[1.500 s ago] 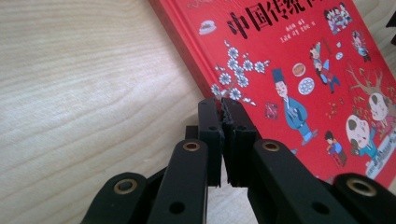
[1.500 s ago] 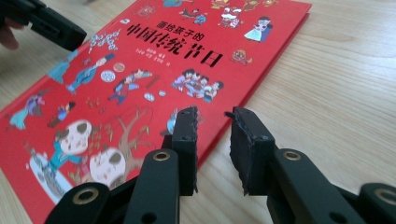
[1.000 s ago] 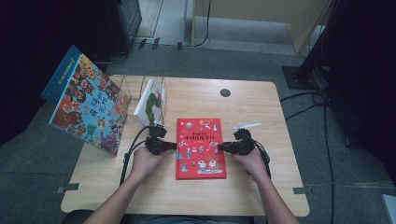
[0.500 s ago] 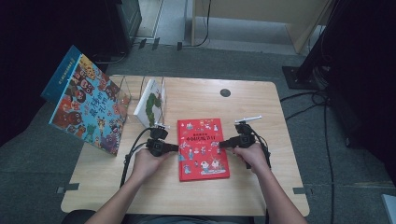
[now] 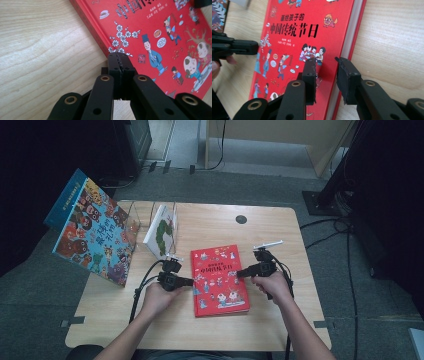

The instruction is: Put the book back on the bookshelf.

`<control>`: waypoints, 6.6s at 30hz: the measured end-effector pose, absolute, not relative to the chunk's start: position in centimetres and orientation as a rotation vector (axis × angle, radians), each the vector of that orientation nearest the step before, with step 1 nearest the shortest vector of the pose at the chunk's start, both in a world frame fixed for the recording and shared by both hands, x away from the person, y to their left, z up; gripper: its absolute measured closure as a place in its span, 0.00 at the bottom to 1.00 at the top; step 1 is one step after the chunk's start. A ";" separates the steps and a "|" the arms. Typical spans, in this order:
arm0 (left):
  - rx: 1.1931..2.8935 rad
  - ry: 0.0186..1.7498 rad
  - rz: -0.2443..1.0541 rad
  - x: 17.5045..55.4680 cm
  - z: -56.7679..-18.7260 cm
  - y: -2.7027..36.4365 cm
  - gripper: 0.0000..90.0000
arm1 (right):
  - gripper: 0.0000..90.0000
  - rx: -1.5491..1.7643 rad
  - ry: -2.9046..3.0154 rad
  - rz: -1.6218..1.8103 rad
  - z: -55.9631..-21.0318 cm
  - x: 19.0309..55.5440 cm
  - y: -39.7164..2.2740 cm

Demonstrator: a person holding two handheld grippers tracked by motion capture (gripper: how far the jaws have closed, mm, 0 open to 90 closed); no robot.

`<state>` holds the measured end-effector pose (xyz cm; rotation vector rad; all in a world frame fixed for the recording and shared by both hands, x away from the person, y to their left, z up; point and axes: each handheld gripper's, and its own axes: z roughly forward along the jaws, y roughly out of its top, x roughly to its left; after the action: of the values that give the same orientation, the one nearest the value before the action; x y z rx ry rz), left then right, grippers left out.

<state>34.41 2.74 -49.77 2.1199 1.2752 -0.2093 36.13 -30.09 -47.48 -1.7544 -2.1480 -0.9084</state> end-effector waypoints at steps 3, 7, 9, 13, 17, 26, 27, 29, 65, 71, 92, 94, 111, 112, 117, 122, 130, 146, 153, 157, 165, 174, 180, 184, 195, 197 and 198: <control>2.120 1.276 -0.220 34.2 -49.8 2.5 1.00 | 0.78 -1.715 -2.161 -0.915 -46.3 36.2 -29.9; 2.114 1.266 -0.236 34.0 -49.9 2.2 1.00 | 0.79 -1.694 -2.228 -0.914 -44.5 36.4 -29.4; 2.116 1.261 -0.230 33.9 -49.9 2.2 1.00 | 0.79 -1.676 -2.250 -0.914 -43.5 36.6 -29.0; 2.105 1.260 -0.234 33.8 -50.0 2.1 1.00 | 0.79 -1.634 -2.303 -0.904 -41.7 36.8 -27.9; 2.094 1.261 -0.238 33.7 -50.1 2.0 1.00 | 0.81 -1.565 -2.345 -0.905 -40.2 37.1 -26.0; 2.074 1.264 -0.231 33.8 -50.2 2.1 0.99 | 0.90 -1.450 -2.445 -0.787 -37.7 38.7 -21.4; 2.073 1.263 -0.232 33.8 -50.2 2.2 0.98 | 0.91 -1.444 -2.457 -0.771 -37.6 38.8 -21.2; 2.065 1.263 -0.229 33.9 -50.1 2.4 0.96 | 0.92 -1.439 -2.467 -0.744 -37.3 38.8 -20.9; 1.979 1.175 -0.202 34.1 -47.9 3.2 0.49 | 0.98 -1.320 -2.535 -0.698 -31.6 38.0 -22.4; 1.967 1.143 -0.210 34.4 -47.2 2.7 0.45 | 0.98 -1.308 -2.544 -0.722 -30.7 38.1 -22.6; 1.820 1.051 -0.387 35.6 -46.1 2.9 0.26 | 0.97 -1.141 -2.431 -0.967 -31.0 36.9 -25.0; 1.759 1.038 -0.447 35.8 -46.0 3.1 0.23 | 0.98 -1.117 -2.400 -1.022 -31.3 36.8 -25.6; 1.765 0.632 -0.306 34.8 -39.7 5.7 0.83 | 0.78 -0.895 -2.500 -1.250 -35.0 36.1 -28.3; 1.764 0.619 -0.315 34.9 -39.3 5.9 0.84 | 0.77 -0.883 -2.494 -1.264 -35.1 36.1 -28.3; 1.830 0.565 -0.237 34.7 -38.1 6.1 0.87 | 0.73 -0.850 -2.542 -1.343 -35.1 35.7 -28.0; 1.924 0.539 -0.154 34.6 -37.3 6.2 0.87 | 0.71 -0.869 -2.588 -1.377 -36.1 35.5 -27.9; 2.009 0.514 -0.084 34.2 -36.8 6.2 0.89 | 0.71 -0.924 -2.615 -1.391 -38.2 35.1 -27.6; 2.086 0.495 -0.061 34.0 -37.0 6.5 0.88 | 0.71 -0.920 -2.621 -1.514 -41.3 33.6 -27.5; 2.137 0.507 -0.062 34.3 -36.7 6.7 0.88 | 0.68 -1.014 -2.581 -1.609 -42.7 33.4 -27.8; 2.180 0.492 -0.072 34.2 -36.3 6.6 0.88 | 0.66 -1.057 -2.592 -1.595 -43.5 33.5 -28.0; 2.230 0.519 -0.095 34.5 -34.5 6.5 0.86 | 0.68 -1.019 -2.591 -1.607 -43.6 33.3 -26.8; 2.313 0.552 -0.087 35.1 -31.7 5.7 0.85 | 0.68 -1.013 -2.599 -1.602 -43.4 33.2 -26.8; 2.422 0.587 -0.087 35.7 -29.8 4.6 0.85 | 0.68 -1.013 -2.616 -1.593 -43.3 33.1 -26.8; 2.483 0.613 -0.087 36.2 -29.1 3.9 0.84 | 0.68 -1.019 -2.616 -1.598 -43.3 33.1 -26.8; 2.567 0.652 -0.145 36.9 -28.7 2.6 0.86 | 0.66 -1.023 -2.614 -1.605 -43.1 33.1 -26.6; 2.565 0.649 -0.157 36.8 -28.7 2.5 0.87 | 0.66 -1.020 -2.620 -1.603 -43.1 33.1 -26.6; 2.565 0.653 -0.169 36.8 -28.7 2.5 0.88 | 0.65 -1.019 -2.622 -1.602 -43.2 33.1 -26.6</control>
<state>36.83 2.54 -28.75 2.5648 0.6525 -0.1693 33.14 -26.61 -43.15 -1.0194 -2.6220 -1.6022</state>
